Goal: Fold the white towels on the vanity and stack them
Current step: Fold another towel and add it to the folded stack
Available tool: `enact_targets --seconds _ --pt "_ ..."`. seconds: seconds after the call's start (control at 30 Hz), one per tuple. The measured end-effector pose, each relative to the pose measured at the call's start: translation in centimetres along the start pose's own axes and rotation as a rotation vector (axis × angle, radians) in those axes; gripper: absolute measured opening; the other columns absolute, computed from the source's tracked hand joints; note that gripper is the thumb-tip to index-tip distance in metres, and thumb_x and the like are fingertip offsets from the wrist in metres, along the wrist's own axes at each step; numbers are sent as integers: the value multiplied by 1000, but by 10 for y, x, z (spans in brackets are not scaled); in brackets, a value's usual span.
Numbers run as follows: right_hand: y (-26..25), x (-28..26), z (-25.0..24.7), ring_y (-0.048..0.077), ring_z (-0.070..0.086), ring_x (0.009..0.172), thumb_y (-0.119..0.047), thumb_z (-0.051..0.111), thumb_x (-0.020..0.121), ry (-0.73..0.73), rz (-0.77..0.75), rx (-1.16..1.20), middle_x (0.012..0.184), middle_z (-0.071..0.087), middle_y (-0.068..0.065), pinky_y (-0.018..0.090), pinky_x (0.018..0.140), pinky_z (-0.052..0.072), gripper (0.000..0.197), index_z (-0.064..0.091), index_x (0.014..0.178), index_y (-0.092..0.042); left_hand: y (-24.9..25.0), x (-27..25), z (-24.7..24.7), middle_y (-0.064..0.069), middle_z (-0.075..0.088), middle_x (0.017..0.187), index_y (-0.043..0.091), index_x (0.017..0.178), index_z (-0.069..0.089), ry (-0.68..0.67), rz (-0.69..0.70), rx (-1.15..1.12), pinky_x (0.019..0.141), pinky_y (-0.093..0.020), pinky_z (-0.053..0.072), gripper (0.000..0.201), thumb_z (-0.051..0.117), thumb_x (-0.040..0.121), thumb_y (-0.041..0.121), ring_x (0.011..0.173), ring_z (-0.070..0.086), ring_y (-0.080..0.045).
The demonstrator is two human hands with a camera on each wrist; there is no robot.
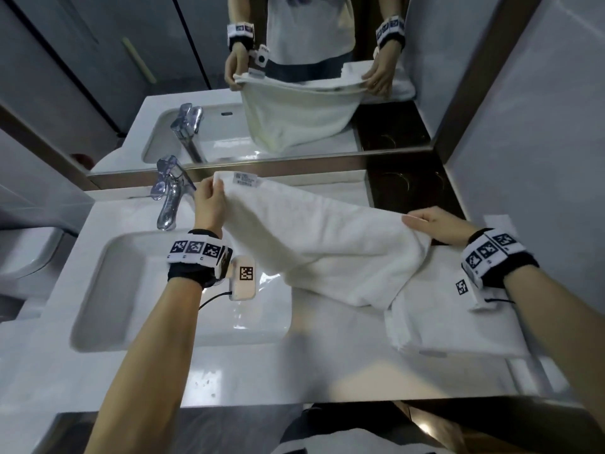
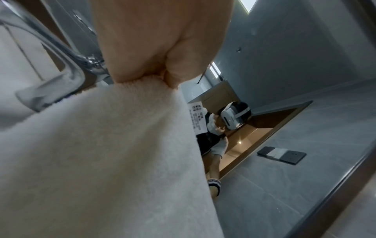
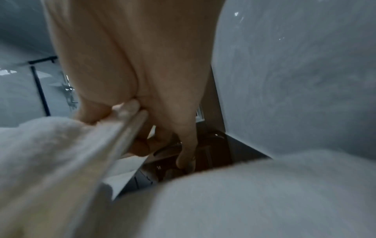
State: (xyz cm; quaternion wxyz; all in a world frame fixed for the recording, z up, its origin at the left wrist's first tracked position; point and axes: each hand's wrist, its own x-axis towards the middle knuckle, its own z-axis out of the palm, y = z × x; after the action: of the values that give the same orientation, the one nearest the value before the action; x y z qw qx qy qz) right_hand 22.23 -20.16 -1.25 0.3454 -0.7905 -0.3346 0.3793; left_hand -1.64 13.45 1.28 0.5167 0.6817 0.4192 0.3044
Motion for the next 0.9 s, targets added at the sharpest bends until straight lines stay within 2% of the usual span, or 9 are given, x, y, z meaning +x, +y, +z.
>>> enact_targets --seconds 0.13,0.27,0.33,0.47,0.57,0.67,0.73,0.8,0.9 --pt "15 -2 11 13 59 98 -37 38 99 27 124 145 106 66 5 25 89 45 46 65 109 -2 -14 2 -4 2 33 71 6 90 48 5 -12 69 74 -27 31 19 36 100 16 72 37 -12" --pt "20 -1 17 14 63 87 -34 48 96 49 118 145 100 68 9 21 77 46 41 69 100 1 -24 -3 3 4 33 67 8 90 44 5 -22 83 58 -18 29 15 36 100 15 61 33 -6" --pt "20 1 20 18 61 84 -33 55 93 123 91 163 91 67 13 25 77 45 43 67 93 8 -27 -5 4 5 36 69 9 95 44 2 -35 76 59 -18 30 11 36 100 14 63 34 -5" --pt "18 3 28 14 60 79 -27 67 85 162 31 136 85 67 6 27 75 46 17 67 83 -10 -33 -8 0 5 35 70 12 84 44 7 -53 45 67 -22 31 19 35 100 17 66 34 -4" --pt "19 2 27 9 62 74 -29 70 83 276 16 186 80 68 -4 20 68 48 12 67 80 -17 -35 -12 -7 4 40 77 11 91 45 43 -110 14 76 -27 32 21 35 100 27 76 39 -9" --pt "10 0 14 -4 64 68 -27 71 81 419 -56 261 79 69 -13 7 60 47 6 68 78 -23 -37 -15 -16 5 38 76 12 92 43 91 -132 -17 71 -25 32 23 34 101 32 86 36 -15" --pt "-2 0 1 -9 62 62 -25 70 83 521 -103 286 75 68 -14 5 57 45 9 66 75 -23 -33 -19 -16 2 42 84 13 93 42 87 -101 -67 77 -27 34 20 33 101 30 90 37 -15" --pt "-20 0 -11 -8 56 58 -28 64 88 642 -149 264 73 63 -9 7 59 42 15 62 76 -20 -23 -23 -12 -3 44 99 15 98 42 72 -58 -135 89 -30 34 16 32 102 27 97 40 -15" --pt "-52 -3 -28 -1 44 58 -32 50 95 807 -241 225 76 51 5 11 56 36 18 55 86 -17 0 -22 -2 2 40 89 18 88 40 80 -1 -202 87 -29 32 19 32 102 26 92 37 -14"
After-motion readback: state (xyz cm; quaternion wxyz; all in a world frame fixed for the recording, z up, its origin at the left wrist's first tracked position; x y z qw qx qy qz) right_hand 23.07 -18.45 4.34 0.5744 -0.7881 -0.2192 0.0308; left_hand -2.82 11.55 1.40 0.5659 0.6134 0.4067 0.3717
